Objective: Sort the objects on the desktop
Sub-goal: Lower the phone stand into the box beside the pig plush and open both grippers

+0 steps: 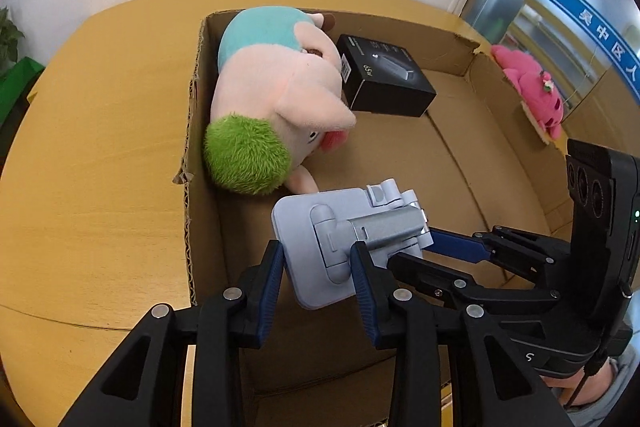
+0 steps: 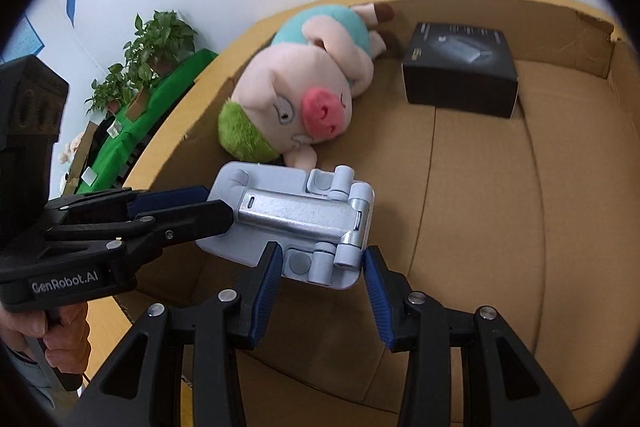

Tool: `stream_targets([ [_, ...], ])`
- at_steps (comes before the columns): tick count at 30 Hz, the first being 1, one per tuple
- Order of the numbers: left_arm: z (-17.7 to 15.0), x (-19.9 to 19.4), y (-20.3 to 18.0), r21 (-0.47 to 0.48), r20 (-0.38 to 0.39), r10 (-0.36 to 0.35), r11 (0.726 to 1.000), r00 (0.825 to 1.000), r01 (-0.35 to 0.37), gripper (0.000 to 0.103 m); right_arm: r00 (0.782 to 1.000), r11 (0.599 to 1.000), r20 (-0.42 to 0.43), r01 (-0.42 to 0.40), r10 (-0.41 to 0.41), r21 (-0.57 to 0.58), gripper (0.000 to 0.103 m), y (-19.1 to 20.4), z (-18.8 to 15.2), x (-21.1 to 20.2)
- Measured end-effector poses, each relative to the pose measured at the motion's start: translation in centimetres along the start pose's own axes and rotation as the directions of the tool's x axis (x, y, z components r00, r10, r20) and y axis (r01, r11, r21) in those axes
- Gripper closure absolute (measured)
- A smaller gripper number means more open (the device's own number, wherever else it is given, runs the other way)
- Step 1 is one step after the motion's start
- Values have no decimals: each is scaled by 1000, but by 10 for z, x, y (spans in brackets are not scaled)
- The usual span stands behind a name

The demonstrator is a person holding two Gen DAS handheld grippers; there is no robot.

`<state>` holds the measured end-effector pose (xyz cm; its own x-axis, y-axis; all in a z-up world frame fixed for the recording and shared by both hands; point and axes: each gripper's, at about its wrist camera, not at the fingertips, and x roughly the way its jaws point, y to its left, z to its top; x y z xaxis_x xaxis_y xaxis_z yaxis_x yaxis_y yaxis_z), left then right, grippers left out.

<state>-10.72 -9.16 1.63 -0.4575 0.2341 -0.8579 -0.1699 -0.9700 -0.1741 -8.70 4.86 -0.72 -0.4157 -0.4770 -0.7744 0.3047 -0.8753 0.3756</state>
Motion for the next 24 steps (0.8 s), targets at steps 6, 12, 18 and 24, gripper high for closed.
stream_targets([
  [6,0,6,-7,45,-35,83,996,996,-81,68,998,1000,-62,-9,10,24,63,-1,1,11],
  [12,0,7,-10,56,-48,152,987,987,-150,72,993,996,-94,-68,73,53,62,-4,1,10],
  [18,-3,-36,-10,-1,85,181,983,980,-182,55,998,997,18,-63,62,53,36,-14,-4,-36],
  [24,-38,-121,-37,-166,496,237,970,836,-176,13,961,968,165,236,-221,-83,24,-9,-32,-96],
])
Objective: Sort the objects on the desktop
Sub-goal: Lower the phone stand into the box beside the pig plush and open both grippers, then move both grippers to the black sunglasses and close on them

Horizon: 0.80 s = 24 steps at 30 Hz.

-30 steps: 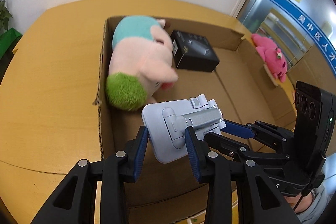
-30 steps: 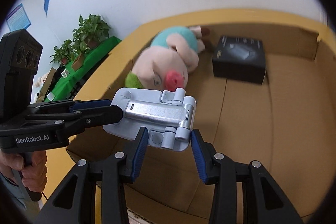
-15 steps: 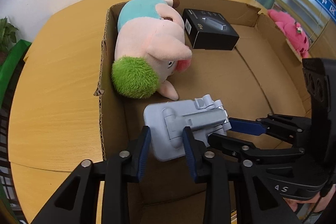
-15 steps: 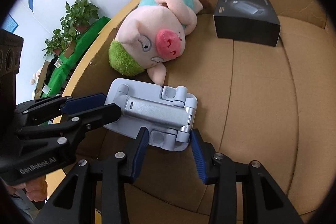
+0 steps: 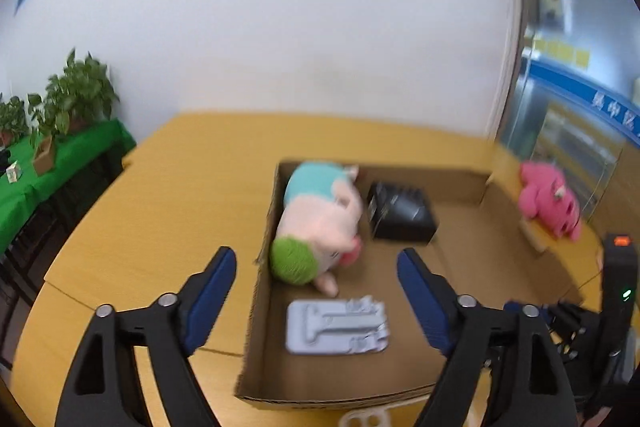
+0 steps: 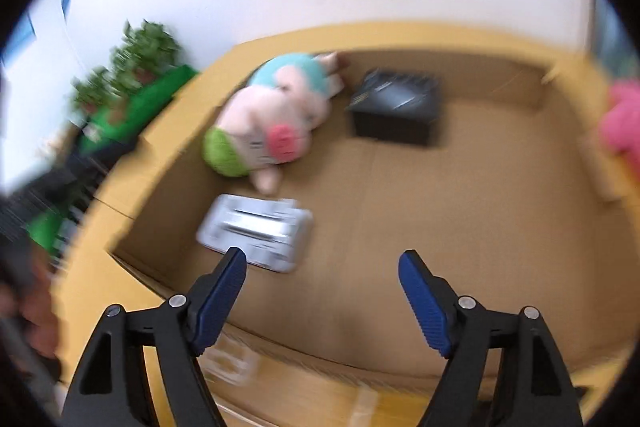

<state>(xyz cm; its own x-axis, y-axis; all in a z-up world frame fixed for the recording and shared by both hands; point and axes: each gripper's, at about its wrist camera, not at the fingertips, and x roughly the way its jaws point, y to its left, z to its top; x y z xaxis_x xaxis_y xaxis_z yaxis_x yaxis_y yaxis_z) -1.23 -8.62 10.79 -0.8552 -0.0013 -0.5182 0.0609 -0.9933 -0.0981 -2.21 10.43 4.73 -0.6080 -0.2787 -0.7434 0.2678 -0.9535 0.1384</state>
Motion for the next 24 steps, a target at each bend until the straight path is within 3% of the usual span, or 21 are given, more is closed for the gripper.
stream_targets([
  [3,-11,-15,-22,49,48,-3,999,999,0,12,999,1000,40,11,-11,7,25,-11,-12,-23],
  [5,-19,-17,-35,60,29,-62,996,998,60,13,993,999,111,29,-27,-14,31,-15,-18,-46],
  [6,-23,-18,-40,61,15,-98,993,995,97,16,989,998,143,48,-44,-27,60,-15,-20,-56],
  [7,-27,-22,-47,68,15,-117,991,993,116,23,986,997,159,64,-57,-36,80,-16,-21,-64],
  [8,-30,-25,-55,84,14,-131,988,991,130,64,985,997,162,63,-57,-34,101,-18,-21,-69],
  [9,-31,-25,-64,95,0,-132,987,991,132,100,985,998,164,51,-46,-26,99,-21,-22,-74],
  [11,-34,-27,-71,87,-29,-143,986,989,145,101,984,998,168,56,-52,-22,99,-26,-24,-83],
  [12,-35,-30,-74,89,-21,-147,985,989,149,101,983,998,174,57,-53,-16,86,-27,-25,-86],
  [13,-35,-35,-77,97,-4,-144,985,990,144,101,982,998,179,56,-55,-1,74,-30,-27,-90],
  [14,-35,-38,-80,103,11,-142,985,990,141,90,982,999,185,48,-49,10,45,-32,-29,-93],
  [15,-34,-43,-83,102,18,-142,985,990,140,54,979,999,199,37,-40,18,28,-36,-31,-97],
  [17,-32,-49,-82,73,39,-121,990,992,118,9,974,999,221,45,-49,24,27,-39,-35,-101],
  [19,-31,-58,-82,54,84,-122,992,989,118,10,975,999,217,32,-39,34,27,-46,-38,-102],
  [24,-42,-61,-91,73,68,-117,991,991,112,10,978,999,210,-28,20,37,27,-68,-48,-106],
])
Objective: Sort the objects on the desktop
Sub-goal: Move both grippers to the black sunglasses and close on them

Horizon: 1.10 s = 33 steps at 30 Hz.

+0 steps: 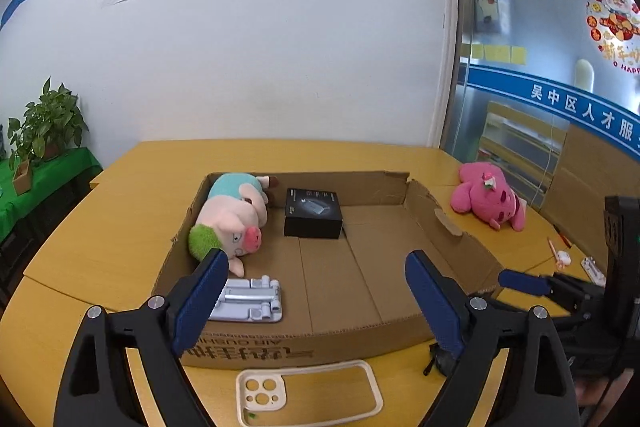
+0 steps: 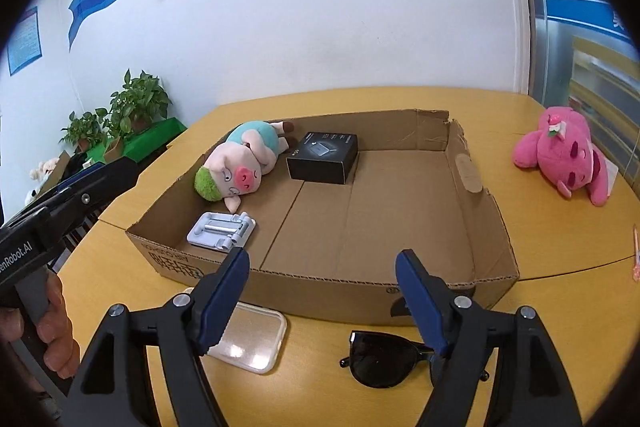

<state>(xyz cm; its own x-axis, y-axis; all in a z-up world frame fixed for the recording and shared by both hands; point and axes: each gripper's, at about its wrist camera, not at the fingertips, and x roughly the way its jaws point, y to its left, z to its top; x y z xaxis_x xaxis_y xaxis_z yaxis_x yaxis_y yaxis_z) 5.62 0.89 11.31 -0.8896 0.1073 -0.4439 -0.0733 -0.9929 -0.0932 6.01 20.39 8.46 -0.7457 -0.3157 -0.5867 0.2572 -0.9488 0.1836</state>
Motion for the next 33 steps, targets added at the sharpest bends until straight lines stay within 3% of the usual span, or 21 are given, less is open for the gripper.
stream_targets([
  [3,-16,-1,-4,18,-30,9,1000,1000,-9,10,995,992,-33,-100,98,-73,27,-17,-7,-9],
  [6,-35,-2,-4,10,-62,-8,1000,998,9,10,980,971,-118,-181,163,-158,27,-46,-19,-16],
  [9,-49,2,-3,-9,-90,-26,1000,996,25,10,958,964,-234,-206,164,-168,27,-78,-32,-7],
  [13,-62,5,-3,-41,-127,-39,999,991,34,10,946,967,-308,-163,97,-198,27,-106,-46,23],
  [19,-69,3,-4,-33,-153,-44,999,987,39,10,908,962,-391,-227,153,-149,26,-112,-66,62],
  [23,-72,2,-5,-34,-154,-58,998,986,53,10,884,943,-419,-294,207,-156,26,-87,-86,45],
  [28,-77,11,-5,-62,-181,-109,993,977,99,10,898,931,-385,-304,210,-201,27,-50,-104,16],
  [33,-83,22,-13,-97,-233,-182,982,955,163,10,927,958,-350,-213,136,-193,27,-40,-103,29],
])
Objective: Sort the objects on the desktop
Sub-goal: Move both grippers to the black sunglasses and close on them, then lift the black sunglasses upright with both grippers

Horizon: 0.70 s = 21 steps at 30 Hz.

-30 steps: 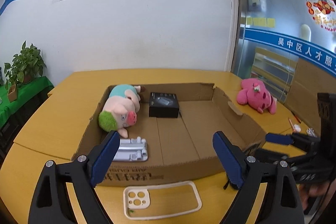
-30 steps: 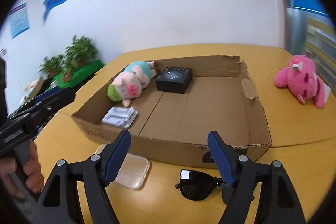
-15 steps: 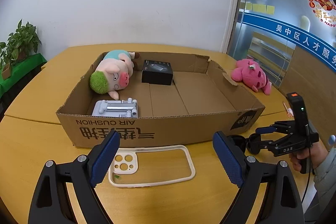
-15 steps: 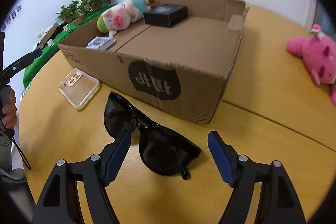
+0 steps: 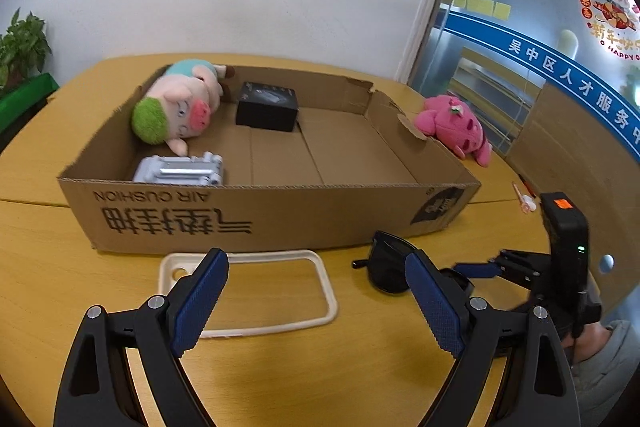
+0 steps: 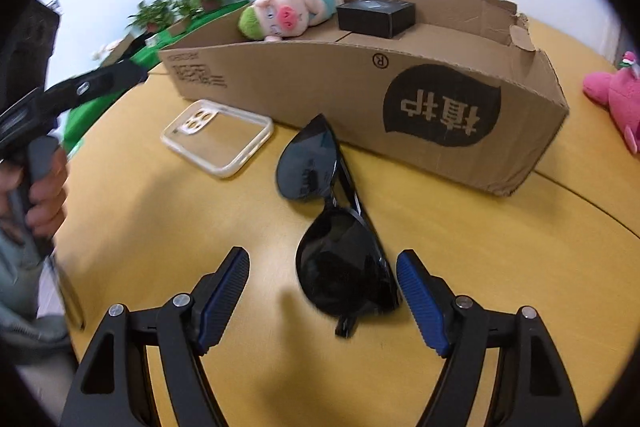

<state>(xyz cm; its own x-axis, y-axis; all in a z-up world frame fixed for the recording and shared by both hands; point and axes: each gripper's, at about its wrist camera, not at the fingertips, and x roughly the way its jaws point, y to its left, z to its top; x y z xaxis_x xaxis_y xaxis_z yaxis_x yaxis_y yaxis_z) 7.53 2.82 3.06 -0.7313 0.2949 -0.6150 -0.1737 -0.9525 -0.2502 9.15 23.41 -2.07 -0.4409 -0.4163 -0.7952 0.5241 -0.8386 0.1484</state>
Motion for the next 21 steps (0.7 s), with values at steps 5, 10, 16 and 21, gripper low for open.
stream_targets([
  [5,-4,13,-8,-12,-59,-74,997,995,74,10,997,995,-27,78,-76,55,51,11,-2,13],
  [10,-8,37,-17,-100,-159,-229,971,960,215,11,991,982,-61,127,-120,137,52,24,-10,8],
  [16,-20,76,-38,-189,-302,-356,931,884,311,11,999,961,-2,43,-44,273,67,33,-25,1],
  [21,-35,95,-54,-211,-388,-387,921,836,328,52,1000,944,24,-2,-6,329,69,31,-30,-1],
])
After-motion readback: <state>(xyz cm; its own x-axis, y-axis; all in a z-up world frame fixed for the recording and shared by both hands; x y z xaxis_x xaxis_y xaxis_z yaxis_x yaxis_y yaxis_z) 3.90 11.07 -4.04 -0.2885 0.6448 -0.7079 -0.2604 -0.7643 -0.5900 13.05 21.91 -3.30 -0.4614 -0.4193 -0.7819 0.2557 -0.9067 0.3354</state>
